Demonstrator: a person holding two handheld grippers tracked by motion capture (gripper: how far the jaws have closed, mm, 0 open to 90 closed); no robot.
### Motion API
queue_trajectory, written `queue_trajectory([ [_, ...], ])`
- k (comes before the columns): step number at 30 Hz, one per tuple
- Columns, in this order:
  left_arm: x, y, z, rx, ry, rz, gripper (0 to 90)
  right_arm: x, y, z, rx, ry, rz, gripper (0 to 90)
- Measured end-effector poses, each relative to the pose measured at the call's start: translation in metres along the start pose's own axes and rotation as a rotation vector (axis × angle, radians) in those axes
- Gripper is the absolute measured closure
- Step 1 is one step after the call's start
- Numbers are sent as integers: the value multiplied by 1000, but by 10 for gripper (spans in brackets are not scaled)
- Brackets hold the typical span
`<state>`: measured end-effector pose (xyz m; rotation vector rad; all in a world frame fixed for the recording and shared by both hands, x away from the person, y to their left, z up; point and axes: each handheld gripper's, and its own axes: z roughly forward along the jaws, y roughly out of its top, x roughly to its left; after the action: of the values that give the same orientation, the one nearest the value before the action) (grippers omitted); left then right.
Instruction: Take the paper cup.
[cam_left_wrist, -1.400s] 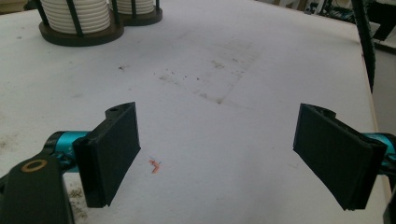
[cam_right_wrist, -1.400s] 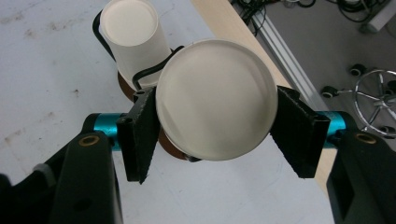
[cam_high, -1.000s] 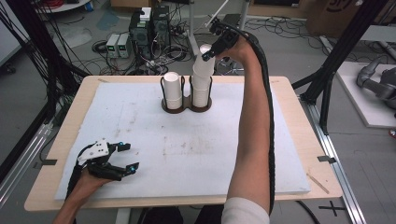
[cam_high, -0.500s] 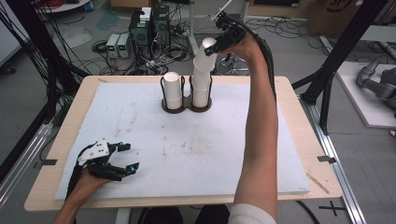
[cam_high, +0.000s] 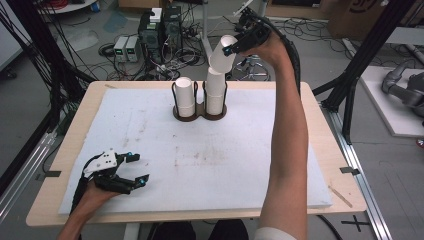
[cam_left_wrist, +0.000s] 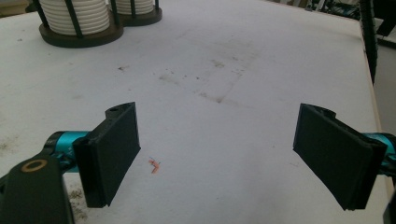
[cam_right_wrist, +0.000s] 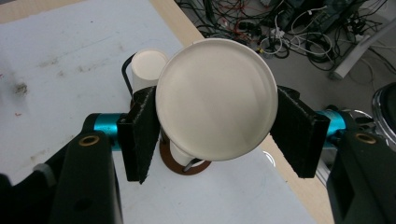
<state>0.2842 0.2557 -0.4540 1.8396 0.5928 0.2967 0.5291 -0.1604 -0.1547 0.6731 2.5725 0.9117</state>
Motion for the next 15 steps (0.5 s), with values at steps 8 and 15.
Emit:
queue_trajectory([
  [8, -1, 0, 0, -1, 2, 2, 144, 10, -7, -11, -22, 30, -15, 371],
  [15, 0, 0, 0, 1, 2, 2, 144, 19, -16, -21, -51, 70, -27, 371],
])
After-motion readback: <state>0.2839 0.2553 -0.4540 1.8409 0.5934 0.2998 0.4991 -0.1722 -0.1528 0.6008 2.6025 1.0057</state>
